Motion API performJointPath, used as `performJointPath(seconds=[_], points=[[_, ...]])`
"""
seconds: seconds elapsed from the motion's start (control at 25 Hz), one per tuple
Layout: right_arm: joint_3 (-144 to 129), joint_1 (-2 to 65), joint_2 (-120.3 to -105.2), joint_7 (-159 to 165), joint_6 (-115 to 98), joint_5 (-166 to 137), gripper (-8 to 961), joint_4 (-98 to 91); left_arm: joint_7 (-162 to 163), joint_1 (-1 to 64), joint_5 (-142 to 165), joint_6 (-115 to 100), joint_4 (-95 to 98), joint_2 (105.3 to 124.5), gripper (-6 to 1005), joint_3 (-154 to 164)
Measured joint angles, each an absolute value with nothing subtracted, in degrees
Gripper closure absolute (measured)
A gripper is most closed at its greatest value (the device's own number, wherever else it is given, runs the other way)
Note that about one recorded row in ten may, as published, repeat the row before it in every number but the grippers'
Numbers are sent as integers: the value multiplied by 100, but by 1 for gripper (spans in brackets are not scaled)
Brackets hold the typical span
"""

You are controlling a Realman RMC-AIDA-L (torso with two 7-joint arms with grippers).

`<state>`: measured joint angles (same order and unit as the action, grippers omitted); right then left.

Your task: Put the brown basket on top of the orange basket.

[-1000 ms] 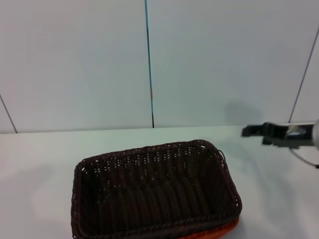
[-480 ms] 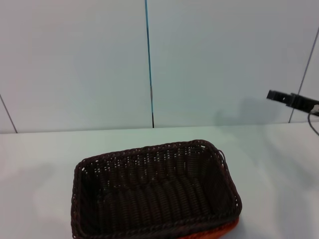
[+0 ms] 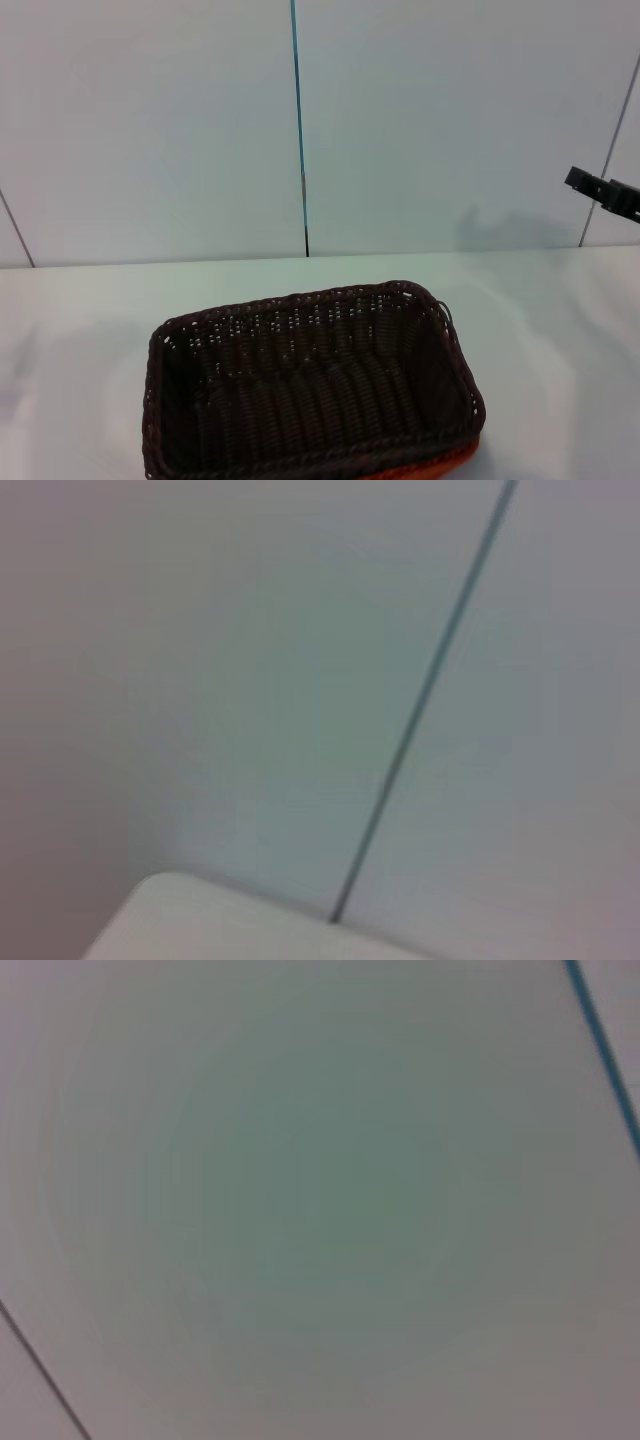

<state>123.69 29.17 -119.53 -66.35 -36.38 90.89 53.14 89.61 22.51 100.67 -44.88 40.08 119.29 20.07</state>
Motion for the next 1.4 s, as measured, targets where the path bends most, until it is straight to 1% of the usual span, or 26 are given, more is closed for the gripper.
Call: performJointPath(seconds=[0.16,0.32,0.6,0.8,0.88,1.0,1.4], points=[[12612,2962,-11972,-7401,-3872,9647,260,4957,8115,2338,9204,-4887,3622,11916,108,1989],[12726,3005,-11966,-7774,-3989,9713,260,4746,6916,2387,8220,-5456,3221,11975,108,1987],[12782,3015,-11950,-8900,-4138,9668,263,4388,5707,2706,8008,-5833,2576,11976,109,2084],[12752,3068,-11962,-9716,-3659,9656,264,4096,4874,2921,7984,-6030,2246,12003,110,2108],[12605,3091,-11963,-9954,-3076,9655,265,4051,4739,3023,7965,-5932,2187,12008,111,2107],[12558,3112,-11960,-10139,-2785,9651,266,4036,4371,3201,7944,-5663,2065,12011,111,2044],[12595,3185,-11949,-10367,-2515,9662,271,4060,4046,3311,7736,-5582,1879,12014,111,1876]])
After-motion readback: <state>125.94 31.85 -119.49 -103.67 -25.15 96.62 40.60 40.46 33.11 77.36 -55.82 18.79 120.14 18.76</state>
